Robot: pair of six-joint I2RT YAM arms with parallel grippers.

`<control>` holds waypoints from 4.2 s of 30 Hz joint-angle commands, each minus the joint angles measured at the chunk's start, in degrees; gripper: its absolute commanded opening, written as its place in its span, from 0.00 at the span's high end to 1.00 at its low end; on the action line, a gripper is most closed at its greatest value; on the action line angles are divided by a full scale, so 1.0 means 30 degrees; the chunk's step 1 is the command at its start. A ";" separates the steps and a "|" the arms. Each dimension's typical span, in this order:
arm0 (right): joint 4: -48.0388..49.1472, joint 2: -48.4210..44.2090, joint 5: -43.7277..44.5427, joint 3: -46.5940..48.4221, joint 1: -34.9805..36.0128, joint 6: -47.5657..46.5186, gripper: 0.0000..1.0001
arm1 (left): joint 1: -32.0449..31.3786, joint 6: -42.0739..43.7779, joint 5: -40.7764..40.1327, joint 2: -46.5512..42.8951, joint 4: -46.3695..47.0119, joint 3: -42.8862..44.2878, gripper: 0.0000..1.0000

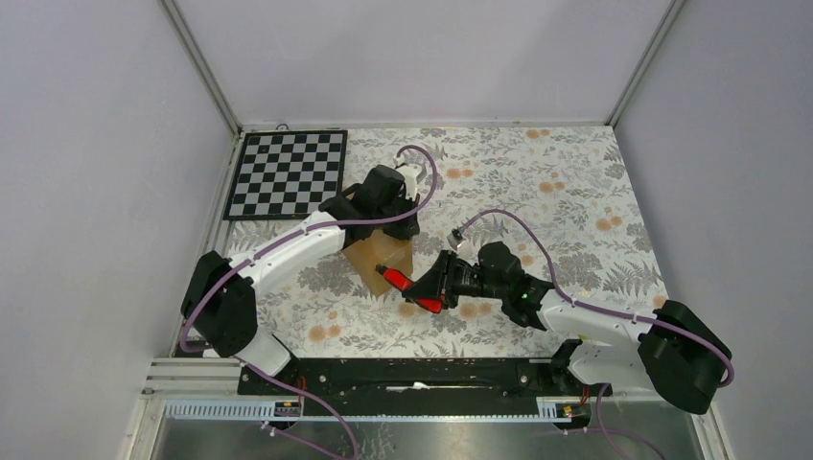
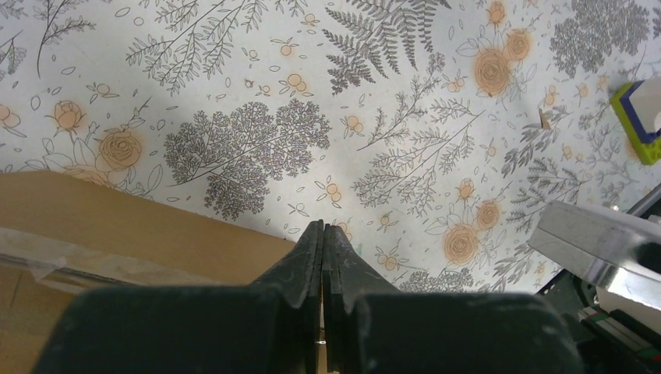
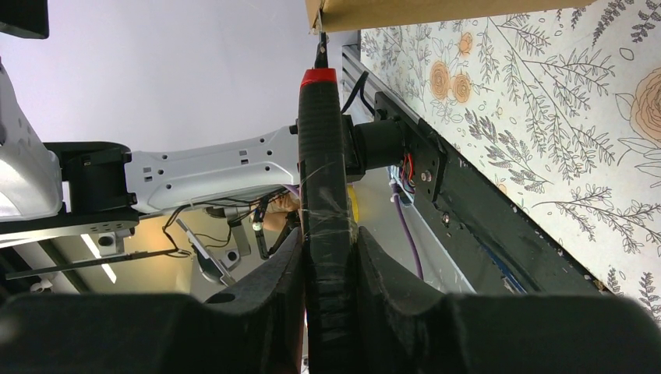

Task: Unpack the express box
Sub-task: Cut the express box at the center of the board.

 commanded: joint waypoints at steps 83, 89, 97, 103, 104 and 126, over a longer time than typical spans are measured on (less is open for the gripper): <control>0.0105 0.1280 0.3230 -0.0350 -0.0964 0.1093 1.00 | 0.1440 -0.0994 -1.1106 0.5390 -0.5510 0.4560 0.52; 0.1360 0.1526 0.3725 -0.0925 -0.0978 0.1425 1.00 | 0.1418 -0.1941 -0.9958 0.5007 -0.5327 0.3724 0.55; 0.2424 0.2503 0.3885 -0.0794 -0.0964 0.1420 1.00 | 0.1179 -0.2646 -0.9486 0.4623 -0.5193 0.2939 0.58; 0.3142 0.2775 0.4405 -0.1154 -0.0978 0.1752 1.00 | 0.1140 -0.3360 -0.9398 0.4408 -0.5294 0.2538 0.61; 0.3435 0.2712 0.4516 -0.1313 -0.0965 0.1894 1.00 | 0.1121 -0.3478 -0.9376 0.4382 -0.5310 0.2481 0.62; 0.4866 0.0947 0.6484 -0.3406 -0.0819 0.2771 1.00 | 0.0601 -0.5695 -0.8318 0.3158 -0.5177 0.0928 0.68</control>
